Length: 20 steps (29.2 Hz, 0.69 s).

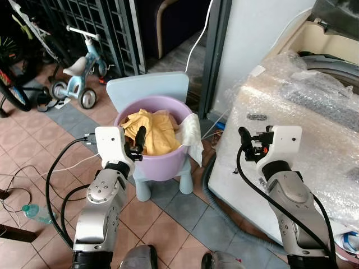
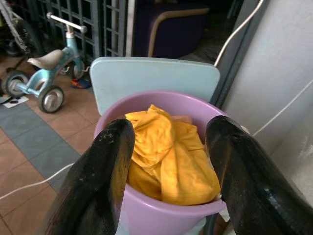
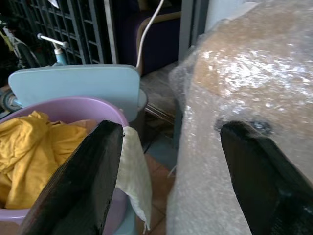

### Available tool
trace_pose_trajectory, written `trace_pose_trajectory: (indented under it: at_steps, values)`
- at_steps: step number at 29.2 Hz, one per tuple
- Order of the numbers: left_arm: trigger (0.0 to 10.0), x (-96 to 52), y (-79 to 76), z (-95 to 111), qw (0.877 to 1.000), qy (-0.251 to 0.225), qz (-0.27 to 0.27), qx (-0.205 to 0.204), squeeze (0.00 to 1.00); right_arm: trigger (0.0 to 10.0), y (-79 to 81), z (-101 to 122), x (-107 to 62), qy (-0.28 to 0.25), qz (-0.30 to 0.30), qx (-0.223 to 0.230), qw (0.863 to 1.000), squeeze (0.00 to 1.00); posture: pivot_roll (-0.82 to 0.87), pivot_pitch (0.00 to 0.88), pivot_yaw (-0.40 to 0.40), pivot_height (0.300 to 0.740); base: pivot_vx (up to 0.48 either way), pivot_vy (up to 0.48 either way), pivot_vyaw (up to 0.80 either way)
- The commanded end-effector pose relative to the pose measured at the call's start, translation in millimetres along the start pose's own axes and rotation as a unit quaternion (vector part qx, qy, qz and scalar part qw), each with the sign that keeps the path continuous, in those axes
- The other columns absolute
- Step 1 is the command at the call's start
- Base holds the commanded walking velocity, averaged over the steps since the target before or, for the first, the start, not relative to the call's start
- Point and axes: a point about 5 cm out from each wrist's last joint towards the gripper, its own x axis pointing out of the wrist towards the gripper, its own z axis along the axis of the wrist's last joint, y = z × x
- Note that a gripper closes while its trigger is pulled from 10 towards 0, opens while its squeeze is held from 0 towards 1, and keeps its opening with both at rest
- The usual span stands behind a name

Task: Clothes washing

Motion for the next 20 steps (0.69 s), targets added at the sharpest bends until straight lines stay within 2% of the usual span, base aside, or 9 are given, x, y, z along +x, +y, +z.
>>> trace_pose_trajectory:
  at_steps: [1, 6, 8, 16, 20]
  values:
    - [10.0, -1.9, 7.6, -0.6, 1.0, -0.001, 0.015, 0.015, 0.0, 10.0, 8.8, 5.6, 0.0, -0.009, 0.022, 0.01, 1.0, 0.0, -0.03, 0.118, 0.037, 0.74, 0.0, 0.0, 0.8]
    - [10.0, -1.2, 7.3, 1.7, 1.0, -0.014, 0.023, 0.016, 0.0, 10.0, 8.8, 7.0, 0.5, -0.011, 0.023, 0.008, 1.0, 0.0, -0.03, 0.122, 0.037, 0.74, 0.0, 0.0, 0.8]
    - [10.0, 0.4, 4.7, 2.9, 1.0, -0.012, 0.009, 0.021, 0.0, 10.0, 8.2, 7.6, 2.1, -0.01, 0.025, 0.009, 1.0, 0.0, -0.03, 0.124, 0.038, 0.74, 0.0, 0.0, 0.69]
    - [10.0, 1.3, 6.9, 3.9, 1.0, -0.018, 0.013, 0.017, 0.0, 10.0, 8.0, 8.9, 4.9, -0.011, 0.027, 0.014, 0.999, 0.0, -0.03, 0.126, 0.038, 0.74, 0.0, 0.0, 0.0]
    - [10.0, 1.8, 7.5, 3.6, 1.0, -0.019, 0.014, 0.018, 0.0, 10.0, 9.1, 9.6, 5.9, -0.014, 0.026, 0.012, 0.999, 0.0, -0.03, 0.126, 0.036, 0.74, 0.29, 0.0, 0.0]
